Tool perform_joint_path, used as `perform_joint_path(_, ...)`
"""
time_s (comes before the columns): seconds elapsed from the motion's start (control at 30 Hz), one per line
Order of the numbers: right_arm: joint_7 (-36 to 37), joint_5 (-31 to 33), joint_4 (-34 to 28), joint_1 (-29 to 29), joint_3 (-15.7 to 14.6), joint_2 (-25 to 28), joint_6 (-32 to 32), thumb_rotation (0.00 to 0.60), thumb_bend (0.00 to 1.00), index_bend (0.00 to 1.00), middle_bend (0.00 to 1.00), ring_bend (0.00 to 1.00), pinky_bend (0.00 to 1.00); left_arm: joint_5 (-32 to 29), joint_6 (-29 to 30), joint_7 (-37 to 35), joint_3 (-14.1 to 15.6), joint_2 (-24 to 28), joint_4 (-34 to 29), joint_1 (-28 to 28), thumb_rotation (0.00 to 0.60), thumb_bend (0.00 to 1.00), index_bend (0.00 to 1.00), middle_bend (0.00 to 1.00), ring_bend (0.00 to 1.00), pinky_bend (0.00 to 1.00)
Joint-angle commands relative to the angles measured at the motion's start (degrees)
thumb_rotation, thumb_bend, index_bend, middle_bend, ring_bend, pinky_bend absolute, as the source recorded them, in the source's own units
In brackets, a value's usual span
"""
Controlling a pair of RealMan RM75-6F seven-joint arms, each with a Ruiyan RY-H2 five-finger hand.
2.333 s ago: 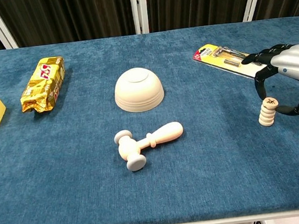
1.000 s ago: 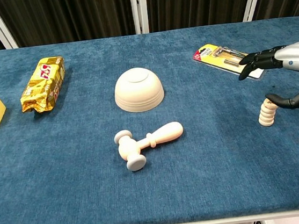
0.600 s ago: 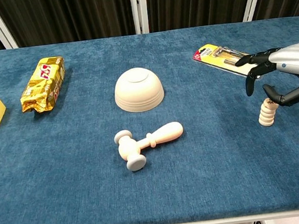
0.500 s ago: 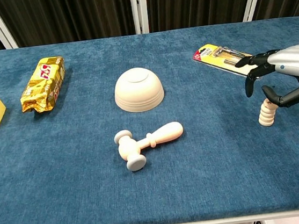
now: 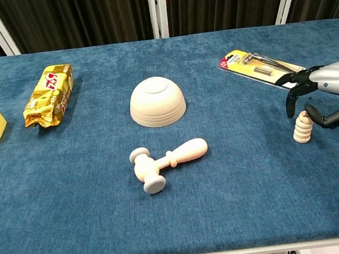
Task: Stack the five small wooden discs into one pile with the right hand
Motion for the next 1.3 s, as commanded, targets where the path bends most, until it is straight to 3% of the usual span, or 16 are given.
perform_joint_path(0.03, 0.15, -0.13, -0.10, 0.00, -0.11, 0.03, -0.05, 0.356, 0.71, 0.35, 0.00, 0.00, 0.00, -0.01, 0.02, 0.01, 0.00, 0.00, -0.02, 0.01, 0.600, 0.06, 0.03, 0.00, 0.00, 0.00)
perform_joint_path(1.3, -3.71, 0.72, -1.59, -0.59, -1.06, 0.68, 1.52, 0.356, 0.72, 0.34, 0.00, 0.00, 0.00, -0.04, -0.04, 0.01, 0.04, 0.04, -0.04, 0.02, 0.600, 0.06, 0.03, 0.00, 0.00, 0.00)
